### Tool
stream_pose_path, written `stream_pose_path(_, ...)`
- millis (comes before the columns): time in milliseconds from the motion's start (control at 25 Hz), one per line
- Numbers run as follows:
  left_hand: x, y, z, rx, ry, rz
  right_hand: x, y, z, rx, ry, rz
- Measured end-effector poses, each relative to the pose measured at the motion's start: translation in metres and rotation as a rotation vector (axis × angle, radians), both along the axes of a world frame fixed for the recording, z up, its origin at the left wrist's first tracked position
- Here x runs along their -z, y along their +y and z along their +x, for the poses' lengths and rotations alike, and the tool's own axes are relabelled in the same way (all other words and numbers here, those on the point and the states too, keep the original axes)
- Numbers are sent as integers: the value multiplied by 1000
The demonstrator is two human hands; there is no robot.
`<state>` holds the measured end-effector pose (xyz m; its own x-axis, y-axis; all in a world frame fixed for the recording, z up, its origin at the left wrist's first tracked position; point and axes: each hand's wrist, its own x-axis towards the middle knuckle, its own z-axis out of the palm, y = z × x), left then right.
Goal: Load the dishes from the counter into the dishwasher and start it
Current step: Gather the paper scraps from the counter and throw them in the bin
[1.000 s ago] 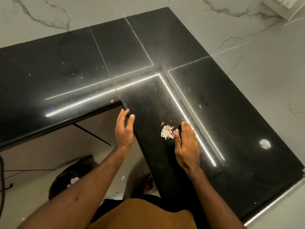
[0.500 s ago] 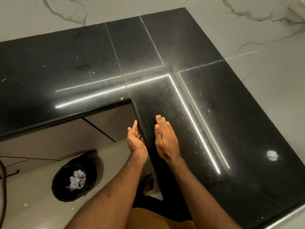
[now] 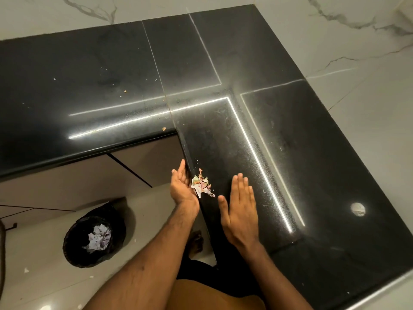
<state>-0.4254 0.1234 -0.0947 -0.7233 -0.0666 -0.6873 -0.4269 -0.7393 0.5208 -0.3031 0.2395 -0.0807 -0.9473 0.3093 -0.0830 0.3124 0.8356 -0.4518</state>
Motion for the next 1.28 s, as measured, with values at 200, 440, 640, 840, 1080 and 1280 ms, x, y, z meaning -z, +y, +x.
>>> stream_pose_path(200, 0, -2, 13, 44, 29, 12, 8, -30, -21, -205, -52, 79)
stream_pose_path(440, -2, -9, 17, 93, 7, 106, -4, -31, -43, -448, -22, -116)
stream_pose_path(640, -3, -5, 17, 14, -6, 111, -2, -22, -5, -199, 17, -45)
stream_pose_path(840, 3, -8, 18, 42, -11, 65, 4, -39, -7, -342, -7, -53)
stream_pose_path(1080, -3, -11, 18, 46, -44, 96, -10, -42, -26, -320, 63, -337)
stream_pose_path(1280, -3, -10, 17, 21, -40, 115, -2, -39, -46, -193, 25, -238)
